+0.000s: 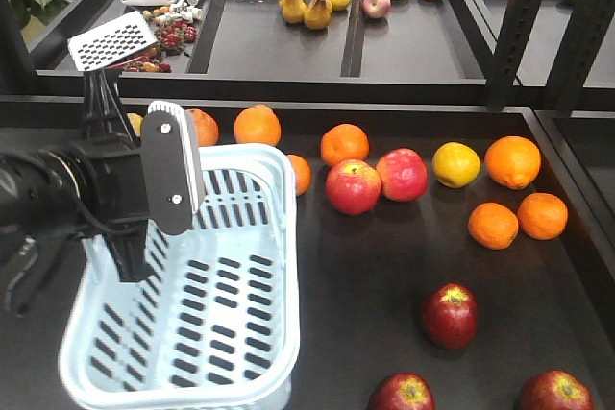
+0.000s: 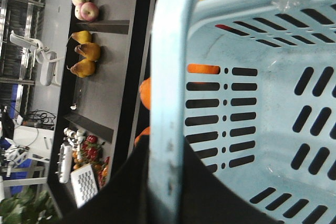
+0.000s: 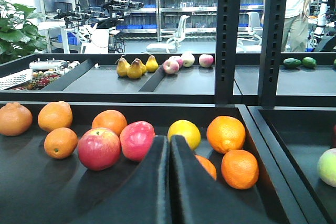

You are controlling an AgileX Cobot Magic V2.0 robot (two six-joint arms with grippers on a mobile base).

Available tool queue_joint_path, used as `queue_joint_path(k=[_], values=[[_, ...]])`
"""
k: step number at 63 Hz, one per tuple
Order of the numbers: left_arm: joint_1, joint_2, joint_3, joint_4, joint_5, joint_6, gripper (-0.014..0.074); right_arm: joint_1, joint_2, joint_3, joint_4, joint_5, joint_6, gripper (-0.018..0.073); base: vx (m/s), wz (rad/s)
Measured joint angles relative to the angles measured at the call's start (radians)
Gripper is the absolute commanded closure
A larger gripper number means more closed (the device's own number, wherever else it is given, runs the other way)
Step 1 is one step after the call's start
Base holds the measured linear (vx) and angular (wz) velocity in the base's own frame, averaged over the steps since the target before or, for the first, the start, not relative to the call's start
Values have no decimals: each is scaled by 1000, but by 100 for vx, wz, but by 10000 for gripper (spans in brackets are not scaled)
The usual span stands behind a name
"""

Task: Pick three apples into basket with both arms
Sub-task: 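Lower the light-blue basket onto the table with the left gripper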

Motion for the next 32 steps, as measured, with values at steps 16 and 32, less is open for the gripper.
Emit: queue_joint_path(k=[16, 32], values=[[36, 127, 37, -26, -163, -1, 595, 0, 0, 0, 0, 0, 0, 568, 0, 0], [36, 249, 37, -27, -236, -2, 593, 0, 0, 0, 0, 0, 0, 568, 0, 0]])
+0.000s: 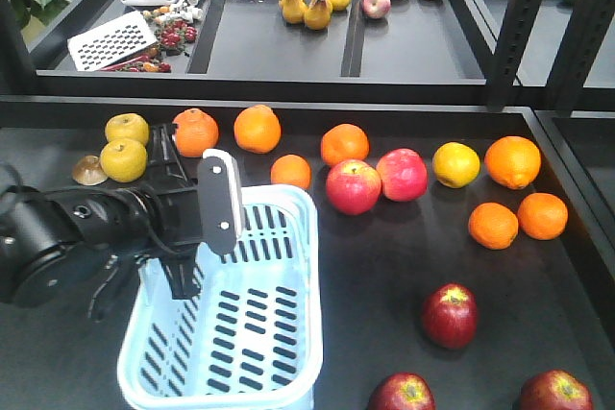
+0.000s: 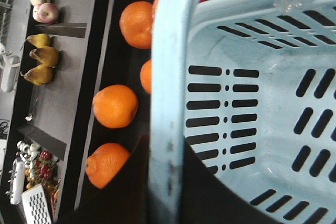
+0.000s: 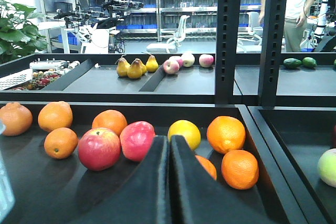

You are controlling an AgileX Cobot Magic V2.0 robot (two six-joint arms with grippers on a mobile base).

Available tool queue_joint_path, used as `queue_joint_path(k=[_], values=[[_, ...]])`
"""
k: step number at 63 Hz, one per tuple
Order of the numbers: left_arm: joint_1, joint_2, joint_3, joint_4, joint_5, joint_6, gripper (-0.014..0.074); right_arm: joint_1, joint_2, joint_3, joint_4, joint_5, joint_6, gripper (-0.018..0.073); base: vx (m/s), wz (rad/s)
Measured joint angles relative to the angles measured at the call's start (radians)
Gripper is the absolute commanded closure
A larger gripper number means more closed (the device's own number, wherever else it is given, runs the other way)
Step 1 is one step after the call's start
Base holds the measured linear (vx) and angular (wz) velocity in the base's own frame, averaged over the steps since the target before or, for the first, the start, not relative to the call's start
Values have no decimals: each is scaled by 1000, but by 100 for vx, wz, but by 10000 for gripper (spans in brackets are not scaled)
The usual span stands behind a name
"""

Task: Pick three apples into basket with both arms
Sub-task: 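Lower the light-blue basket onto the table with the left gripper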

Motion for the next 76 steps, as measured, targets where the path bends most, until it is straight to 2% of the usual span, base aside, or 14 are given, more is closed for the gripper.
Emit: queue_joint_path(k=[16, 27, 33, 48, 55, 61, 76], values=[[0, 52, 0, 5, -28, 27, 577, 0, 0, 0, 0, 0, 0, 568, 0, 0], [0, 74, 0, 24, -35, 29, 500, 0, 0, 0, 0, 0, 0, 568, 0, 0], [0, 77, -2, 27, -40, 29, 413, 0, 0, 0, 0, 0, 0, 568, 0, 0], [0, 77, -2, 27, -40, 6, 62, 0, 0, 0, 0, 0, 0, 568, 0, 0], [0, 77, -2, 27, -40, -14, -48, 0, 0, 0, 0, 0, 0, 568, 0, 0], [0, 77, -2, 27, -28, -23, -75, 0, 0, 0, 0, 0, 0, 568, 0, 0], [-44, 75, -2, 25, 41, -30, -44, 0, 0, 0, 0, 0, 0, 568, 0, 0]])
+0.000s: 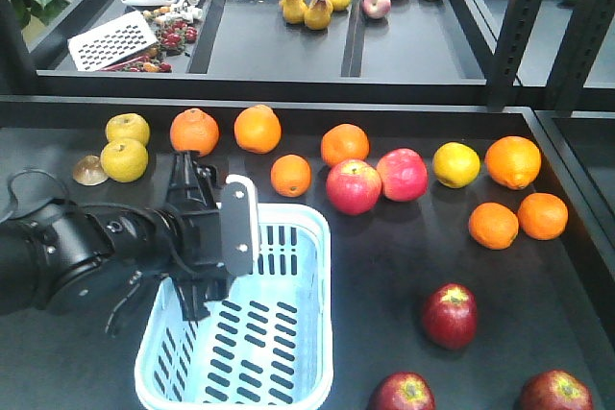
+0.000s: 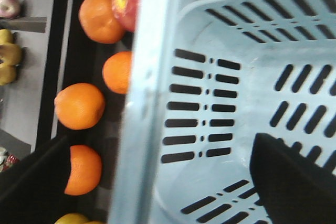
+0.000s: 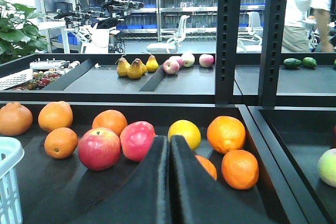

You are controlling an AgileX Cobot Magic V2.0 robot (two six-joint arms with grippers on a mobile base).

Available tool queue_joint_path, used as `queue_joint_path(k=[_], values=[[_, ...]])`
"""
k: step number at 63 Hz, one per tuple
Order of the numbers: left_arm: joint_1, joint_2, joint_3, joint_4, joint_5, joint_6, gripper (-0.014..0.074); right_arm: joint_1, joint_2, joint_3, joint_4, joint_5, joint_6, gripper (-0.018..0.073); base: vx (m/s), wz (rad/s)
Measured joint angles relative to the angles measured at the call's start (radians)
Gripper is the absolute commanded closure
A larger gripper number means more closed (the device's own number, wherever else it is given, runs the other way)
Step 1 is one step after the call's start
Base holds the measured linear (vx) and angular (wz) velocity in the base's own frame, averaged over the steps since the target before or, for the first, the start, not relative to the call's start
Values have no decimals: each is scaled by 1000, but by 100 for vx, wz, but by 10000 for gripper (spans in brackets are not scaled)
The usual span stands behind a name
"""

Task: Pick three apples into basket with both arms
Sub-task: 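Lower the light-blue basket onto the table with the left gripper, then open the left gripper and withdraw it from the basket handle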

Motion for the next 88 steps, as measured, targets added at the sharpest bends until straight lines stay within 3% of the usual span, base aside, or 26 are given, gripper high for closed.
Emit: queue_joint_path(k=[23, 37, 53, 75, 88], values=[[-12, -149, 0, -2, 115, -22, -31, 0, 0, 0, 0, 0, 0, 568, 0, 0], [-12, -336, 0, -4, 277, -62, -5, 0, 0, 0, 0, 0, 0, 568, 0, 0], [-12, -590, 0, 22, 376, -408, 11, 0, 0, 0, 0, 0, 0, 568, 0, 0], [-12, -873, 0, 238, 579, -949, 11, 0, 0, 0, 0, 0, 0, 568, 0, 0], [-12, -1023, 0, 249, 666, -1017, 11, 0, 0, 0, 0, 0, 0, 568, 0, 0]])
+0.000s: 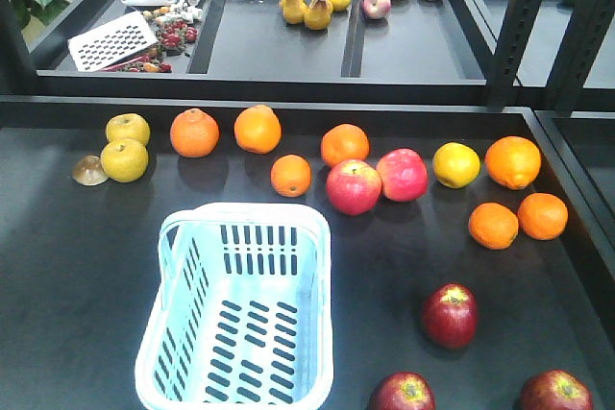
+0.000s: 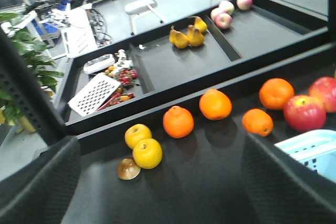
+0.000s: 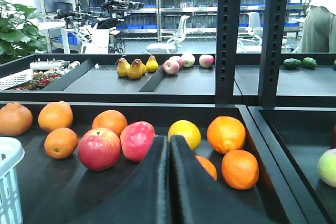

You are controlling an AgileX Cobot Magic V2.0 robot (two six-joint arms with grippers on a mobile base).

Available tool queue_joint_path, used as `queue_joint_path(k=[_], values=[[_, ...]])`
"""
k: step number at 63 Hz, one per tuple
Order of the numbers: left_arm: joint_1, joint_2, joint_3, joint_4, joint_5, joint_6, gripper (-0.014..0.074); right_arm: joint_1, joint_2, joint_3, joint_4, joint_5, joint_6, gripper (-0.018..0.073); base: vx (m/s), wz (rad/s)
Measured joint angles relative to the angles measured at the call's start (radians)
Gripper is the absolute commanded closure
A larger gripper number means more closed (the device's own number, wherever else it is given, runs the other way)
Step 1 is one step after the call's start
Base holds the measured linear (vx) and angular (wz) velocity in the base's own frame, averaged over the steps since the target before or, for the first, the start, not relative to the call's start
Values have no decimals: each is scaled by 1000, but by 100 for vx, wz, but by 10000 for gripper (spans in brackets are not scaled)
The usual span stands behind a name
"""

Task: Pick three apples into basket with both arms
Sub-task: 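Open the left gripper and withdraw it from the basket handle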

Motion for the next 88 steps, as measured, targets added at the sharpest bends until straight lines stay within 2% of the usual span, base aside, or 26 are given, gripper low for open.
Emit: queue_joint_path(k=[16, 28, 39, 51, 64, 71, 77, 88], values=[[0, -95, -1, -1, 91, -3, 11, 0, 0, 0, 0, 0, 0, 568, 0, 0], [0, -95, -2, -1, 105, -3, 11, 0, 0, 0, 0, -30, 3, 568, 0, 0], [0, -95, -2, -1, 107, -4, 11, 0, 0, -7, 0, -36, 80, 568, 0, 0], [0, -95, -2, -1, 107, -4, 11, 0, 16, -191, 0, 193, 106, 568, 0, 0], [0, -95, -2, -1, 107, -4, 11, 0, 233, -484, 0, 637, 110, 568, 0, 0], [0, -95, -2, -1, 107, -4, 11, 0, 366, -599, 0, 824, 109, 568, 0, 0], [0, -95, -2, -1, 107, -4, 11, 0, 468, -666, 0, 903, 109, 568, 0, 0], [0, -95, -2, -1, 107, -4, 11, 0, 563, -687, 0, 930, 108, 539, 0, 0]])
